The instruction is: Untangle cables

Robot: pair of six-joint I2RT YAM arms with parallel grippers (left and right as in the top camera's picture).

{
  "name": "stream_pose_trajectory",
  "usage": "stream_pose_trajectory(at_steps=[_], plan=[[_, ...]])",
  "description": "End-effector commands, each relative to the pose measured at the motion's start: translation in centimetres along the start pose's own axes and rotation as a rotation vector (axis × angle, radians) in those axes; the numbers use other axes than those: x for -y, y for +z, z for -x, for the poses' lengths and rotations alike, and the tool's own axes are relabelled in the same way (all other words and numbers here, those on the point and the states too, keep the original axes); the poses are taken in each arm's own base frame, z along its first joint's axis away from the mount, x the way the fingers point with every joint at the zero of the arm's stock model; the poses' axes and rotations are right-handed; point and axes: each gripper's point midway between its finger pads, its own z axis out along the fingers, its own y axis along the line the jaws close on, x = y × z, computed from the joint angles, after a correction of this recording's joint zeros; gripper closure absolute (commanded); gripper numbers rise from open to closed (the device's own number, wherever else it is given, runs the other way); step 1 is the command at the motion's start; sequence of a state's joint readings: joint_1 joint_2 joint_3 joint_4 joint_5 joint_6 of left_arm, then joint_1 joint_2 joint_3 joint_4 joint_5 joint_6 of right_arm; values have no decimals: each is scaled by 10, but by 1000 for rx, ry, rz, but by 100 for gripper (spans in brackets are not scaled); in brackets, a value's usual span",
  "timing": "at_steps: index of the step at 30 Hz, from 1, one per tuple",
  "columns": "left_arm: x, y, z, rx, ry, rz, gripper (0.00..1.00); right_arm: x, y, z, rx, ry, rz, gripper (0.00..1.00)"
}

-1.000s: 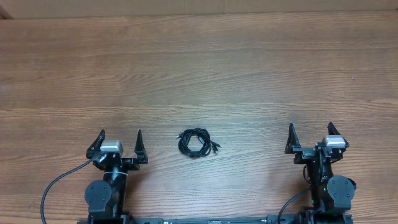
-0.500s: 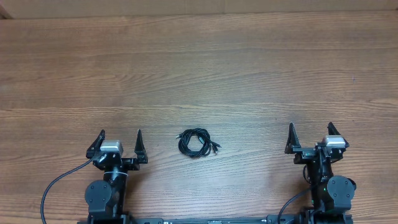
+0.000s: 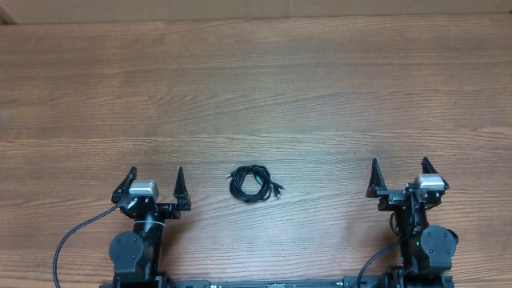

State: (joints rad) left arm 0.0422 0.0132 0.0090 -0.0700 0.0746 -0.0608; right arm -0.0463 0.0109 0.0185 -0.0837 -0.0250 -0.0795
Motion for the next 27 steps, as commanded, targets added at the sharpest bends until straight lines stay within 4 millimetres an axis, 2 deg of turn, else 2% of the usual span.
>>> stream_pose_trajectory(at_steps=[1,5,7,9,13,17,27], plan=[[-1,0,-1,2,-55,2,1,3,0,-3,-2,-4,-14,0],[14,-1,15,61,-89,-85,1,3,0,-3,-2,-4,-14,0],[24,-6,42,165,-125,-151,0,3,0,-3,-2,-4,-14,0],[32,-10,57,222,-121,-197,0,3,0,-3,-2,-4,-14,0],[36,-13,65,222,-258,-241,1,3,0,-3,-2,-4,-14,0],[48,-20,75,210,-266,-304,1,3,0,-3,-2,-4,-14,0],[40,-27,97,-9,-317,-196,0,3,0,-3,-2,-4,-14,0]])
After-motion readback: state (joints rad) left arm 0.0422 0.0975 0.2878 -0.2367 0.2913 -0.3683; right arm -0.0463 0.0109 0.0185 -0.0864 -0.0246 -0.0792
